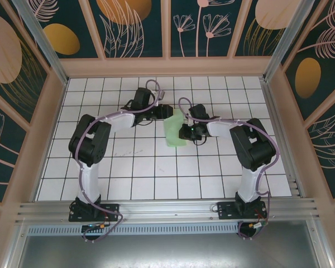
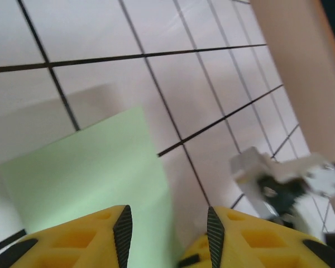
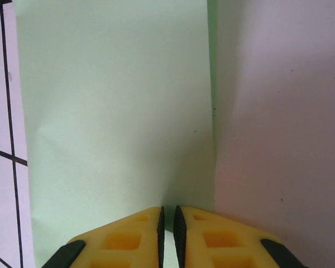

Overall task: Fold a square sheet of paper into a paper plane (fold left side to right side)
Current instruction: First fold the square sheet of paper in half at the center of the table.

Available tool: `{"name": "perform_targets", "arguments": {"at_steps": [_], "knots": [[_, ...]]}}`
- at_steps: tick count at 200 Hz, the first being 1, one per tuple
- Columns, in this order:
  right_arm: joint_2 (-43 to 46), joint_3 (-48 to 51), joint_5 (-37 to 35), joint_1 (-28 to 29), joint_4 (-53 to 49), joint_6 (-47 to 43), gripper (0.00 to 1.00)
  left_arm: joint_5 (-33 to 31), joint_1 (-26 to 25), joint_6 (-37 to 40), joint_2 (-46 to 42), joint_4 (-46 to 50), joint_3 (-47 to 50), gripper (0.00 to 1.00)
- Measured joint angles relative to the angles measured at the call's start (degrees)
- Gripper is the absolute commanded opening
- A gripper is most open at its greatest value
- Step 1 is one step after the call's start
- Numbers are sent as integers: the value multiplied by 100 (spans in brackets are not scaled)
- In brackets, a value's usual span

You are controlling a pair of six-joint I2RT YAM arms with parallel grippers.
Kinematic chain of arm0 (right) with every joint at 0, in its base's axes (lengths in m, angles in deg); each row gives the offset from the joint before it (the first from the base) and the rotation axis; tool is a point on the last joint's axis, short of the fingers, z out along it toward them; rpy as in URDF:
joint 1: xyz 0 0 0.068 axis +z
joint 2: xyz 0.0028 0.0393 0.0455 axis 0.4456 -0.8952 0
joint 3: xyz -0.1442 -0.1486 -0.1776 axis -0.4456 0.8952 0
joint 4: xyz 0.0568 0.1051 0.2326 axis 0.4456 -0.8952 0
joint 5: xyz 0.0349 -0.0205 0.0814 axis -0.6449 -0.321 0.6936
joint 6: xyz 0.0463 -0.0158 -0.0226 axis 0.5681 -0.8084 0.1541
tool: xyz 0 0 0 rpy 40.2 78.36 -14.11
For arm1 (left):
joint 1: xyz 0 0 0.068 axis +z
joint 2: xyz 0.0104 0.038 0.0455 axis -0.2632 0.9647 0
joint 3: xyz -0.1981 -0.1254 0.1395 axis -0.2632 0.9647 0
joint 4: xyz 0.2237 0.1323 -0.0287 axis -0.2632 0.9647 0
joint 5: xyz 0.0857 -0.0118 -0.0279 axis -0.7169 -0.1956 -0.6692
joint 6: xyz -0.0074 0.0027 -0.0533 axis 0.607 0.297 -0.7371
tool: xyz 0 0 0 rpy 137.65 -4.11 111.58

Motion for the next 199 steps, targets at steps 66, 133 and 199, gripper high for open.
{"name": "perform_targets", "arguments": {"at_steps": [66,133,199], "knots": [[-42,-70,-37,0,-98,-22,14,732,-13,-752,46,-1143,975,40],[-63,-144,-52,2,-219,-44,14,629,-42,-721,446,-1248,975,40],[-87,-205,-87,13,-313,-94,14,245,-72,-555,553,-966,793,40]]}}
